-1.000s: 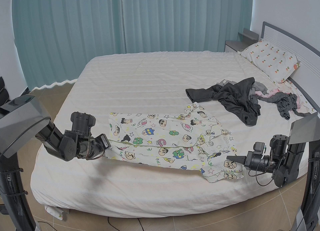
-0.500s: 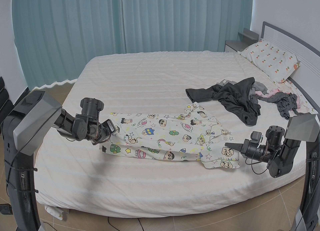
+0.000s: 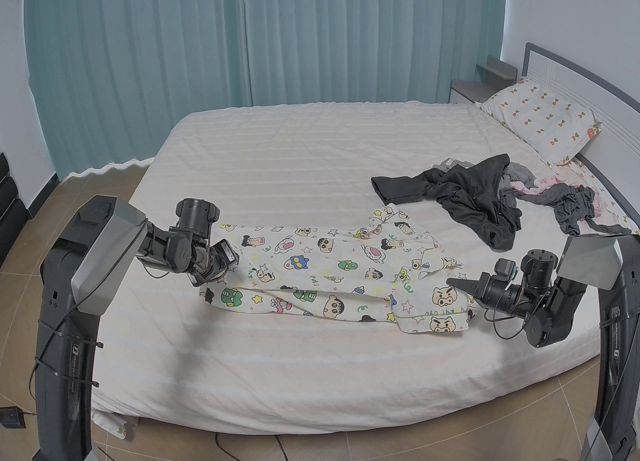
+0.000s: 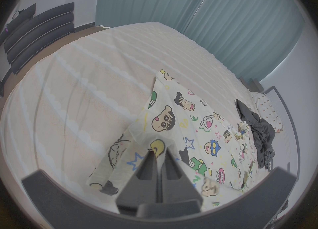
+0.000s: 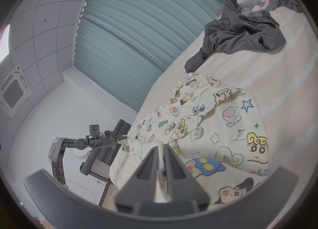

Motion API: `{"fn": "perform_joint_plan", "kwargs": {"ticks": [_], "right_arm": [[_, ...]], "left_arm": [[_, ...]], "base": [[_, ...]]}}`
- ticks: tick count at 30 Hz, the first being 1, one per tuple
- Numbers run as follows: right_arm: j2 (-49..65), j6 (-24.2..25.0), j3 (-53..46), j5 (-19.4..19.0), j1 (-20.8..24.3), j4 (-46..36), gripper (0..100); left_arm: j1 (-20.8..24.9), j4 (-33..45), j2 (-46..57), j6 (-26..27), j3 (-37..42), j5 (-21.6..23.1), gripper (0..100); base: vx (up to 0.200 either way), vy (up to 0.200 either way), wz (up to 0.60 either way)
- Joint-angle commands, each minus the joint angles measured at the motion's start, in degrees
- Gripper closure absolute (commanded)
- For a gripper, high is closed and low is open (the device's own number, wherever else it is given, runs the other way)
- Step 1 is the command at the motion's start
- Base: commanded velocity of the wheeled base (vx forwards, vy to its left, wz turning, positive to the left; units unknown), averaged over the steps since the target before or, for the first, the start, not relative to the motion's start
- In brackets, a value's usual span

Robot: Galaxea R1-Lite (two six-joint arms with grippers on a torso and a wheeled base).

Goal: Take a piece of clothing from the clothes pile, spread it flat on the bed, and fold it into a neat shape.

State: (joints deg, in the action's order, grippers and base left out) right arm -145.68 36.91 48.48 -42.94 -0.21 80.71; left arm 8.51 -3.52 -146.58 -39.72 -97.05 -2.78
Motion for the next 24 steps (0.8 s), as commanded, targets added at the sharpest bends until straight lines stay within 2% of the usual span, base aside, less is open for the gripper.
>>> {"fn": "perform_joint_plan", "kwargs": {"ticks": [1, 8, 12, 17, 23, 24], "right_arm": [[-2.7, 0.0, 3.3, 2.8, -0.1, -2.0, 0], [-3.2, 0.0, 4.3, 7.0, -1.5, -2.1, 0], [-1.7, 0.0, 2.8, 9.5, -2.6, -1.5, 0], [2.6, 0.1, -1.6, 10.8, -3.5, -1.0, 0], [10.9, 0.1, -13.4, 13.8, -3.1, 0.1, 0], [11.5, 0.1, -14.4, 14.0, -3.0, 0.1, 0]], "left_arm": [[0.2, 4.1, -5.0, -3.5, -7.9, -0.5, 0], [0.0, 4.8, -4.9, -5.8, -10.3, -2.7, 0], [-0.6, 5.2, -2.5, -6.8, -10.0, -2.6, 0], [-1.7, 5.2, 0.9, -6.7, -7.8, -1.7, 0], [-4.5, 4.4, 11.1, -6.2, 5.4, 8.6, 0], [-4.6, 4.3, 12.1, -6.2, 6.8, 9.2, 0]], "base": [[0.0, 0.0, 0.0], [0.0, 0.0, 0.0], [0.0, 0.0, 0.0], [0.0, 0.0, 0.0], [0.0, 0.0, 0.0], [0.0, 0.0, 0.0]]}}
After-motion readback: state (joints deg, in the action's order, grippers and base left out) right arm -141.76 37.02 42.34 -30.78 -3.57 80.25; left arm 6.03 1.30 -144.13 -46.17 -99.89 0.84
